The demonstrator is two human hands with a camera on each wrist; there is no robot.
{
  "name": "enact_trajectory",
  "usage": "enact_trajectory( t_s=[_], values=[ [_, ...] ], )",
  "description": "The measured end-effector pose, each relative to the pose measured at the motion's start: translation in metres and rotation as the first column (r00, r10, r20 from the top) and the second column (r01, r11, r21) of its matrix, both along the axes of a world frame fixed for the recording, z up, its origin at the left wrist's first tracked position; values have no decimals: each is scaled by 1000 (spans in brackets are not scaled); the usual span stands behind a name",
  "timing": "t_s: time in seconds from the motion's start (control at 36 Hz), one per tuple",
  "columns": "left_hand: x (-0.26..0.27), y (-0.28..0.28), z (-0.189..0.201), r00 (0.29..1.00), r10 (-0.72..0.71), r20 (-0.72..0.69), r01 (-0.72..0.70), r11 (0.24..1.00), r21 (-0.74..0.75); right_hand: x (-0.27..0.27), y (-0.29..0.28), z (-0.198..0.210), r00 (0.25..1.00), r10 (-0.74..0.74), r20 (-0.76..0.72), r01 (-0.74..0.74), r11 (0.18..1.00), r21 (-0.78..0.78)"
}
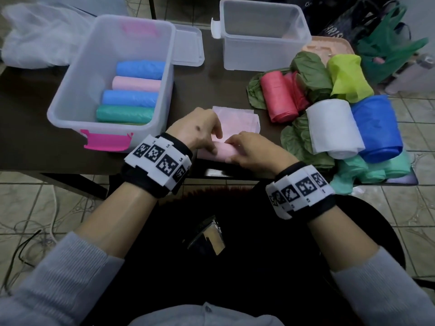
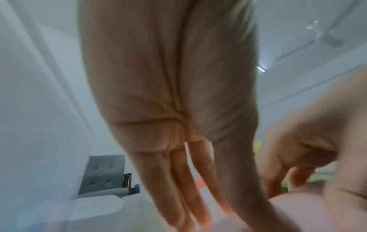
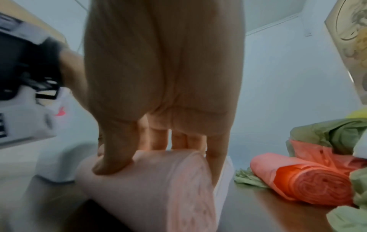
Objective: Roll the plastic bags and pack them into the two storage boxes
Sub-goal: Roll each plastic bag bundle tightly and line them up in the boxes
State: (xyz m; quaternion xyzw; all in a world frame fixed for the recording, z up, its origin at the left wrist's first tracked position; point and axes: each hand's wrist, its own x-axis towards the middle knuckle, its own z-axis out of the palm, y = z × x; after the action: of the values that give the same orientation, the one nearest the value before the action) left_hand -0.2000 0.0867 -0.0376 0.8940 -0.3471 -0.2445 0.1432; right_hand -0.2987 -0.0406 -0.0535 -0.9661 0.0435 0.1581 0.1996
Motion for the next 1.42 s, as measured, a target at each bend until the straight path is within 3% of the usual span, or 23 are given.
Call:
enact_trajectory(
  t_s=[0.17, 0.28, 0.36, 0.47, 0.61, 0.81, 0.97, 1.19, 1.42],
  values=[
    [-10, 2, -6, 997, 38, 64, -33, 996, -78, 20, -12, 13, 968, -9, -249, 28, 997, 72],
    [-9, 1, -10, 997, 20, 72, -15, 998, -65, 26, -11, 14, 954, -24, -299, 38, 998, 44],
    [-3, -2, -8, 1000, 12, 21, -10, 998, -59, 24, -7, 4, 985, -55, -162, 51, 998, -28],
    [7, -9, -5, 999, 1, -36, -3, 999, -43, 13, 3, -8, 970, -119, 212, 140, 986, -88],
    [14, -13, -9, 995, 57, -76, -62, 996, -58, -7, 23, -22, 945, -59, 323, 136, 965, -222],
    [7, -11, -15, 995, 90, 51, -81, 983, -166, -2, 20, -24, 963, -59, 261, 133, 952, -275],
    [4, -6, -18, 997, 66, 42, -59, 987, -147, 26, -1, -5, 994, -108, 36, 112, 979, -168],
    [3, -5, -16, 998, 47, 43, -40, 989, -140, 48, -16, 0, 973, -154, -170, 133, 982, -132],
    [5, -6, -18, 998, 64, 26, -60, 989, -138, 46, -16, -9, 984, -126, -125, 108, 983, -146]
  ],
)
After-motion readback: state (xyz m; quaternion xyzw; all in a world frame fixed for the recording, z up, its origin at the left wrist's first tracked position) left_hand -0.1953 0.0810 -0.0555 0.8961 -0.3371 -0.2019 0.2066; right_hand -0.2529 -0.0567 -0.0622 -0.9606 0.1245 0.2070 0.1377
